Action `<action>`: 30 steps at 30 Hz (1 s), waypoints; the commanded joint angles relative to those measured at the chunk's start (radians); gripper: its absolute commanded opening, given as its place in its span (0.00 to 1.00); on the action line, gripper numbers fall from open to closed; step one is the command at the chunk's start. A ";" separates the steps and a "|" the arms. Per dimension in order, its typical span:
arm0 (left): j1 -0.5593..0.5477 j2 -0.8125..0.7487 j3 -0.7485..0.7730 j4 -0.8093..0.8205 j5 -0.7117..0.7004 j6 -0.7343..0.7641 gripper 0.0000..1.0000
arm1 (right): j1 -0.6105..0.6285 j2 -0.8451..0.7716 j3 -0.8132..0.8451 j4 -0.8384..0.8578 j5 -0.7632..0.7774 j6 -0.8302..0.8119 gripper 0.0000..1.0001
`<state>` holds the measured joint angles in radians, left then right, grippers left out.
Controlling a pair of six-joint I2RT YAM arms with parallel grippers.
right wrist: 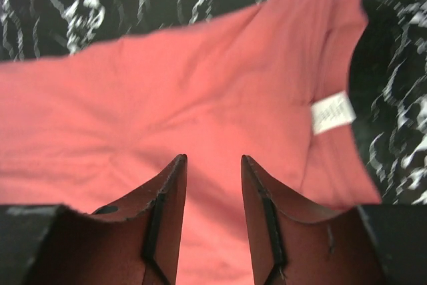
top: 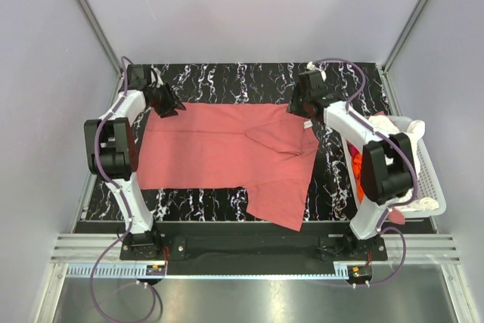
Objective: Fold and stack the t-shirts
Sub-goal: Fold the tshirt
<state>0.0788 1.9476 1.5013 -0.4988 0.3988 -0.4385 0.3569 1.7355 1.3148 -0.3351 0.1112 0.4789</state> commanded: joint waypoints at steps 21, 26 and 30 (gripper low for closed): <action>0.091 0.275 0.189 -0.001 -0.110 -0.037 0.46 | -0.168 0.388 0.299 -0.076 -0.027 -0.109 0.20; 0.111 0.284 0.186 -0.004 -0.133 -0.035 0.46 | -0.168 0.319 0.265 -0.077 0.031 -0.083 0.00; 0.121 0.293 0.180 -0.007 -0.144 -0.039 0.46 | -0.168 0.263 0.213 -0.104 0.028 -0.034 0.02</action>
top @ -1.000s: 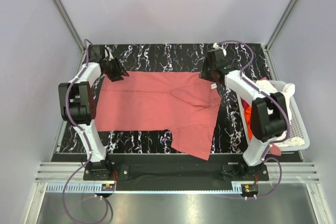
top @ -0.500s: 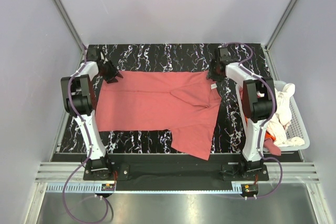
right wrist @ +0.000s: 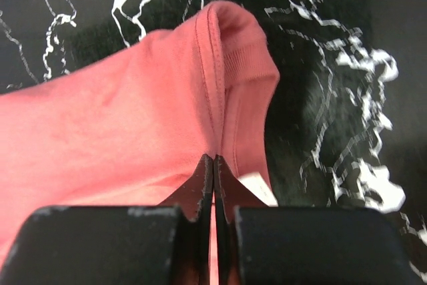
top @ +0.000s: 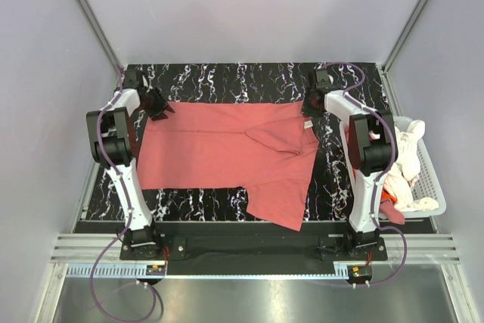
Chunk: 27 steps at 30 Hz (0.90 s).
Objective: Fold and stack the t-shirts
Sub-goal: Fold the tshirt
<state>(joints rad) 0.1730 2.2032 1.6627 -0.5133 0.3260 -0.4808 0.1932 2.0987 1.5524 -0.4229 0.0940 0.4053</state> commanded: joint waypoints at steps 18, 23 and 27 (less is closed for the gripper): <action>0.029 0.043 0.028 -0.010 -0.085 0.010 0.47 | -0.012 -0.089 -0.103 0.040 0.073 0.103 0.27; 0.036 0.047 0.040 -0.022 -0.090 0.016 0.48 | -0.017 -0.193 -0.087 0.007 0.093 0.090 0.29; 0.036 0.047 0.037 -0.022 -0.076 0.010 0.48 | -0.017 -0.210 -0.051 0.006 0.053 0.072 0.22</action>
<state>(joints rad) 0.1909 2.2120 1.6802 -0.5224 0.3096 -0.4942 0.1810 1.9511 1.4261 -0.4194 0.1402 0.5060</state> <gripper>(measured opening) 0.472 0.237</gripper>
